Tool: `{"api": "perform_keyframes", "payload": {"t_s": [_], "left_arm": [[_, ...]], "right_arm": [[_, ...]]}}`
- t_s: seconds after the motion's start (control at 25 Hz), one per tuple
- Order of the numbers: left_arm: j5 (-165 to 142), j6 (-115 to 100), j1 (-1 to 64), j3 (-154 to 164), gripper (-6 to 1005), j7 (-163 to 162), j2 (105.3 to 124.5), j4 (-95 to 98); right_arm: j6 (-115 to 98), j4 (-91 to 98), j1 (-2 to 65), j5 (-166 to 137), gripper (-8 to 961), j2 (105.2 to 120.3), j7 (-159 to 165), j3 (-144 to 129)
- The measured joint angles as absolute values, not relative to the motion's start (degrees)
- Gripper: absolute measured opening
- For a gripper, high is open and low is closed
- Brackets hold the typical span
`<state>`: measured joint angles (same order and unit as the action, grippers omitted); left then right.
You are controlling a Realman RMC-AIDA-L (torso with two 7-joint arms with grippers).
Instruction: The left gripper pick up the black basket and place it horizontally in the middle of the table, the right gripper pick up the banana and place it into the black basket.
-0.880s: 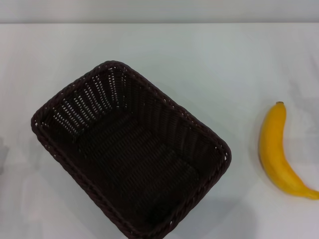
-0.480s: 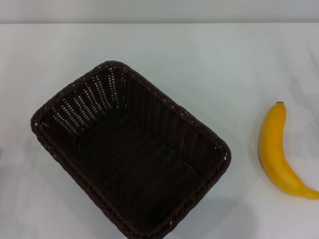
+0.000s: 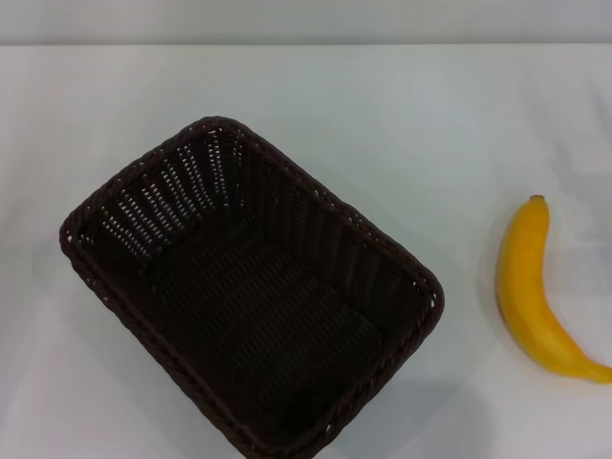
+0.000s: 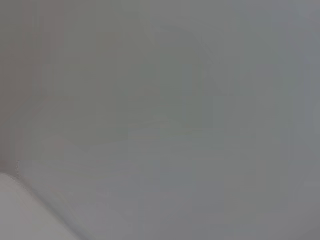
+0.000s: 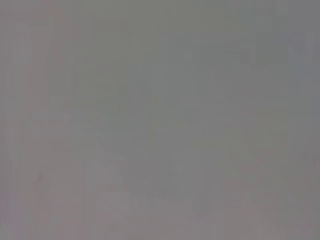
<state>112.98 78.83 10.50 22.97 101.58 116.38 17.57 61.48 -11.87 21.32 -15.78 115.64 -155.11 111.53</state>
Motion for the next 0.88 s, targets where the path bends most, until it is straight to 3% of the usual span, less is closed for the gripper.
{"api": "perform_keyframes", "payload": {"t_s": [0.16,0.24,0.4,0.64,0.88], "left_arm": [[98.68,79.64,15.0,23.0,875,86.88,111.57,25.69],[86.81,81.24,19.2,23.05,849,77.57,107.49,30.3],[72.17,85.83,27.43,23.1,798,66.91,101.46,35.27],[56.69,92.23,38.0,29.05,718,56.99,98.04,40.87],[47.08,93.95,45.52,38.74,684,49.02,96.73,42.12]], "right_arm": [[61.89,-11.87,21.65,-15.6,851,115.81,-153.52,111.53],[62.0,-11.91,22.01,-15.58,851,115.85,-153.42,111.52],[62.51,-11.95,22.27,-15.56,850,115.87,-153.4,111.25],[62.33,-11.94,22.32,-15.54,852,115.94,-151.96,111.37],[62.28,-11.96,22.61,-15.54,852,115.93,-150.37,111.47]]}}
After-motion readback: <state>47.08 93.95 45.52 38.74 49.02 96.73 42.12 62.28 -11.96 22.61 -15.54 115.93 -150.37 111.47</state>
